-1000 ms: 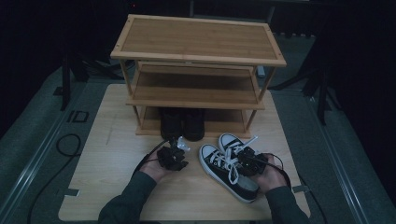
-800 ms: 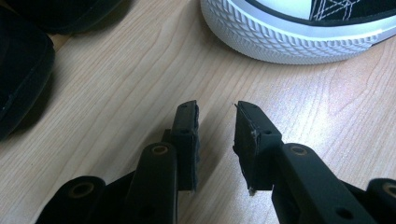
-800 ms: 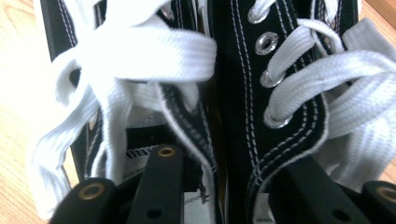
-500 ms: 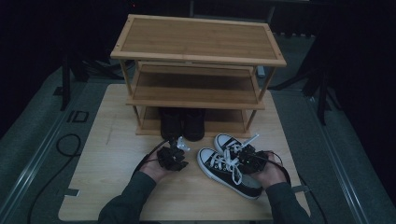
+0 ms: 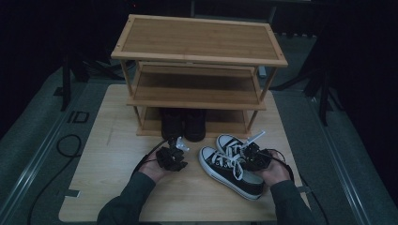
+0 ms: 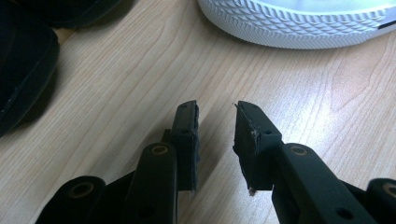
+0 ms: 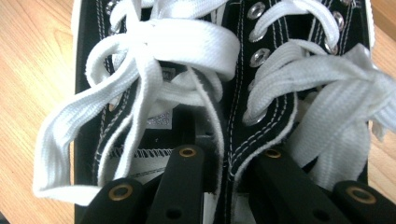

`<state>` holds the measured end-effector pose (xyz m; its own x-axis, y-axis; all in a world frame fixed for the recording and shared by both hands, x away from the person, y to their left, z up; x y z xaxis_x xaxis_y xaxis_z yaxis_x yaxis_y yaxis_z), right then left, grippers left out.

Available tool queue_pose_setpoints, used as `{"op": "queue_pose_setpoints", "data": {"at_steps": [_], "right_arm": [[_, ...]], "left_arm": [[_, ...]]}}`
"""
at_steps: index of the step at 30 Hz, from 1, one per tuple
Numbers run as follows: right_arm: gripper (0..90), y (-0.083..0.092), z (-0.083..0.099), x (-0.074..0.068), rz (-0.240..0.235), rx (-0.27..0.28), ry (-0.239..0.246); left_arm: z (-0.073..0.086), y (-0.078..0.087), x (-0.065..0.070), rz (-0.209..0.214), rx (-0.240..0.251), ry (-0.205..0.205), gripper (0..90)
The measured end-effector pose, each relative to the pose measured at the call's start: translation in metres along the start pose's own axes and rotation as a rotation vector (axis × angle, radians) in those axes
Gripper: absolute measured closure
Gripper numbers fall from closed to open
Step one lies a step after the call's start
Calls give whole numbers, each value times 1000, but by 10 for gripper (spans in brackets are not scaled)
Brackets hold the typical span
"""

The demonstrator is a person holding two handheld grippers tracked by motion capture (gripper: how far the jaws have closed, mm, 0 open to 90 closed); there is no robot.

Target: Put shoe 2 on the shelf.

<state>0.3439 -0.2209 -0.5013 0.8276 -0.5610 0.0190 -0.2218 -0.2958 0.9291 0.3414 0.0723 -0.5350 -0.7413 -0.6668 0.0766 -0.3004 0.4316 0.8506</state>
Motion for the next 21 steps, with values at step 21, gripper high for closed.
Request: {"op": "queue_pose_setpoints", "data": {"at_steps": [21], "right_arm": [[858, 37, 5, 16, 17, -26, 43]], "left_arm": [[2, 2, -3, -2, -2, 13, 699]]}}
Point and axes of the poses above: each handheld gripper's, and its own axes: y roughly backward along the jaws, z roughly out of its underside, x roughly to its right, the point moved 2 cm from there along -y, roughly forward along the jaws, and after that the axes turned 8 degrees about y, right-handed, at the moved point
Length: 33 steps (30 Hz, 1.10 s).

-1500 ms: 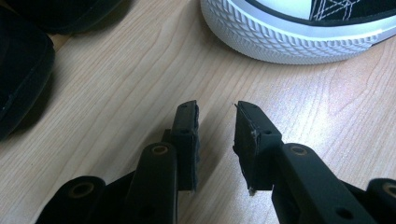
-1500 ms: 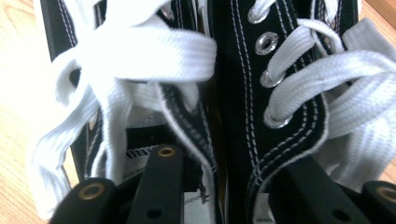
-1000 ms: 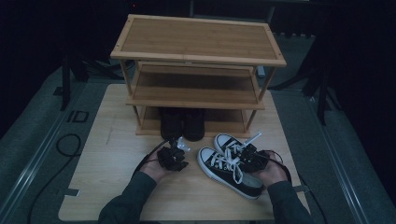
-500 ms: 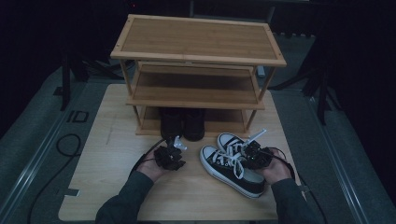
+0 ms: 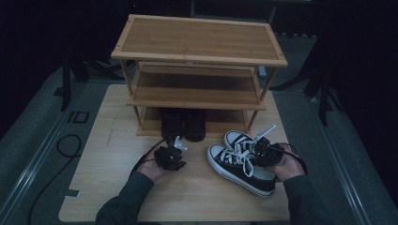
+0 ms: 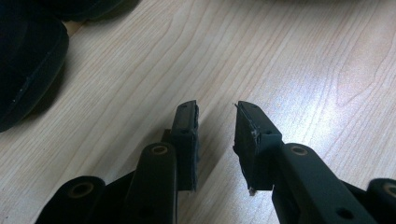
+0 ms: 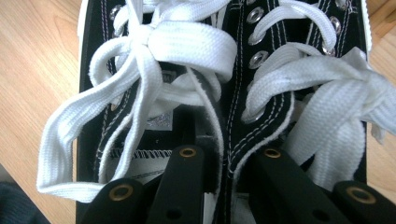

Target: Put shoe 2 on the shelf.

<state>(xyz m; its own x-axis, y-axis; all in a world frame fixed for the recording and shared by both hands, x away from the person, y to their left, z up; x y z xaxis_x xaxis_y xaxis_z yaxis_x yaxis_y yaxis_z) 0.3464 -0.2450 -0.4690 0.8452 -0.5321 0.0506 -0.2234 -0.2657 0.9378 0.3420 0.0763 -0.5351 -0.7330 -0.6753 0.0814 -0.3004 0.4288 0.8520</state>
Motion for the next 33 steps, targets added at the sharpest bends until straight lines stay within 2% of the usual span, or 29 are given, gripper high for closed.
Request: {"op": "queue_pose_setpoints", "data": {"at_steps": [7, 19, 28, 33], "right_arm": [[858, 9, -4, 3, 1, -52, 38], [857, 28, -18, 6, 6, -50, 89], [857, 32, -23, 9, -15, -16, 92], [858, 34, -28, 9, -9, -13, 123]], "left_arm": [[1, 1, -2, -1, -2, 4, 698], [3, 3, -5, -9, 2, 9, 695], [4, 4, -6, -13, 5, 13, 692], [5, 6, -7, -15, 3, 12, 691]]}}
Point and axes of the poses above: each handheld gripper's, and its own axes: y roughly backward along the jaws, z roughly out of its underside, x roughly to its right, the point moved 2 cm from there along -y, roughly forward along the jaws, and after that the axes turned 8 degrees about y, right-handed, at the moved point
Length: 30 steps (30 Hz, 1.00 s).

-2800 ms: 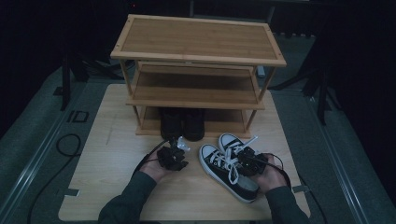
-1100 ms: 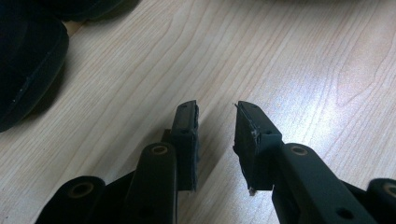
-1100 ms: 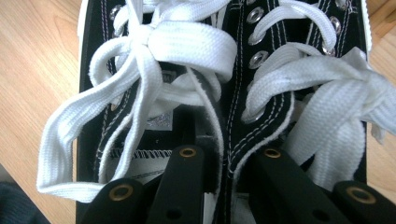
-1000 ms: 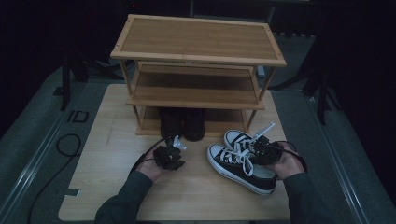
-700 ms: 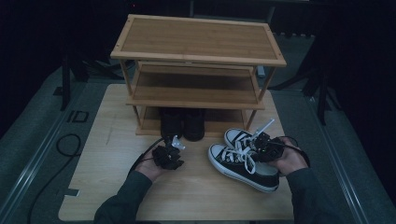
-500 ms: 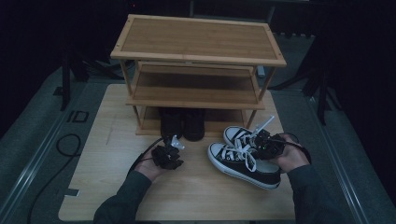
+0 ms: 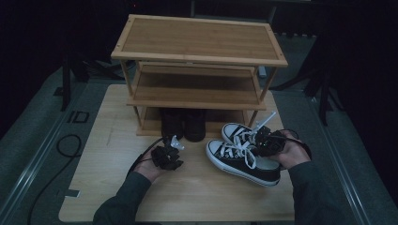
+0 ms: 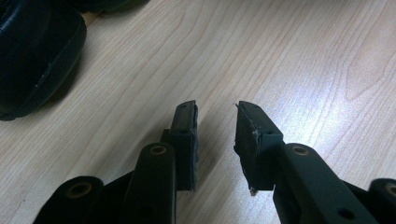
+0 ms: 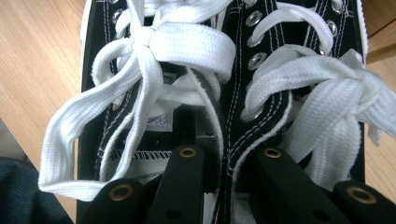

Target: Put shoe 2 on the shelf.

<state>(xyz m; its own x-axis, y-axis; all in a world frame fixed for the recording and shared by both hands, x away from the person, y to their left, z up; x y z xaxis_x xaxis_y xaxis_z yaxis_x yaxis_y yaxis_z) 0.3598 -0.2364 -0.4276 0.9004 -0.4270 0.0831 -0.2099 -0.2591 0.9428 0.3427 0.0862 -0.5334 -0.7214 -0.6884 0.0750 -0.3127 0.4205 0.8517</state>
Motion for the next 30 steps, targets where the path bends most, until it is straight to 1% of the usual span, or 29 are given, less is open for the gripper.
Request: {"op": "queue_pose_setpoints", "data": {"at_steps": [3, 7, 10, 13, 14, 17, 19, 20, 21, 22, 26, 30], "right_arm": [[858, 1, -3, 0, -3, 6, 15], [858, 6, -7, 1, -19, 32, 32], [859, 9, -11, 0, -10, 40, 63], [858, 11, -14, 1, -11, 46, 74], [858, 13, -17, 1, -14, 52, 87], [858, 15, -21, 2, -18, 59, 98], [858, 17, -22, 3, -28, 63, 113], [858, 18, -23, 4, -32, 63, 123], [858, 19, -24, 4, -36, 65, 135], [858, 20, -25, 4, -37, 66, 145], [858, 23, -30, 4, -48, 81, 166], [857, 28, -36, 4, -61, 98, 188]], "left_arm": [[1, 0, 0, 2, 1, 5, 689], [2, 2, -2, -3, 0, 5, 689], [2, 2, -2, -2, 3, 9, 689], [3, 3, -3, -5, 0, 7, 689], [4, 4, -4, -5, 1, 7, 688], [5, 6, -6, -8, 7, 18, 685], [6, 8, -8, -10, 15, 28, 685], [6, 9, -10, -13, 10, 22, 685], [7, 10, -11, -14, 14, 28, 685], [7, 11, -12, -17, 11, 24, 685], [10, 12, -14, -19, 18, 41, 685], [11, 14, -16, -22, 17, 44, 685]]}}
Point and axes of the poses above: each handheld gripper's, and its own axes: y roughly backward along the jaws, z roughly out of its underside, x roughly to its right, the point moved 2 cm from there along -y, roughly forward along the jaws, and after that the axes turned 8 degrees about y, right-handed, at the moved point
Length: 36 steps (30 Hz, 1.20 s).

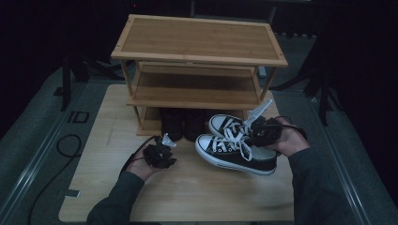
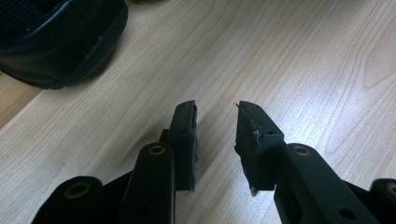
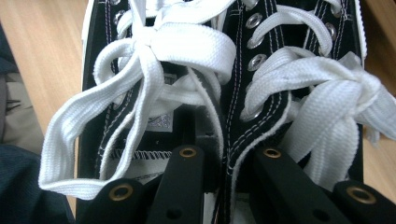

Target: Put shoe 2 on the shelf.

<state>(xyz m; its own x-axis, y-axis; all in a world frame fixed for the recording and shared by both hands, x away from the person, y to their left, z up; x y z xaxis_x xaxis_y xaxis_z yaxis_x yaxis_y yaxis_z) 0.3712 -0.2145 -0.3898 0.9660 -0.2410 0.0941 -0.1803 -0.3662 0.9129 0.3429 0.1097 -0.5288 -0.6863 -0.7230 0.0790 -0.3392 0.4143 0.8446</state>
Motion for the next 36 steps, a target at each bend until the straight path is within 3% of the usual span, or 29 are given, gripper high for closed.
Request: {"op": "queue_pose_setpoints", "data": {"at_steps": [15, 24, 29, 36], "right_arm": [[857, 16, -35, -7, -68, 67, 131], [856, 40, -59, -6, -58, 142, 184], [856, 50, -71, 1, -41, 185, 169], [856, 48, -85, 19, 12, 187, 91]], "left_arm": [[4, 9, -9, -8, 23, 36, 682], [6, 11, -10, -10, 26, 43, 682], [5, 11, -9, -10, 19, 35, 682], [5, 11, -9, -8, 18, 37, 682]]}}
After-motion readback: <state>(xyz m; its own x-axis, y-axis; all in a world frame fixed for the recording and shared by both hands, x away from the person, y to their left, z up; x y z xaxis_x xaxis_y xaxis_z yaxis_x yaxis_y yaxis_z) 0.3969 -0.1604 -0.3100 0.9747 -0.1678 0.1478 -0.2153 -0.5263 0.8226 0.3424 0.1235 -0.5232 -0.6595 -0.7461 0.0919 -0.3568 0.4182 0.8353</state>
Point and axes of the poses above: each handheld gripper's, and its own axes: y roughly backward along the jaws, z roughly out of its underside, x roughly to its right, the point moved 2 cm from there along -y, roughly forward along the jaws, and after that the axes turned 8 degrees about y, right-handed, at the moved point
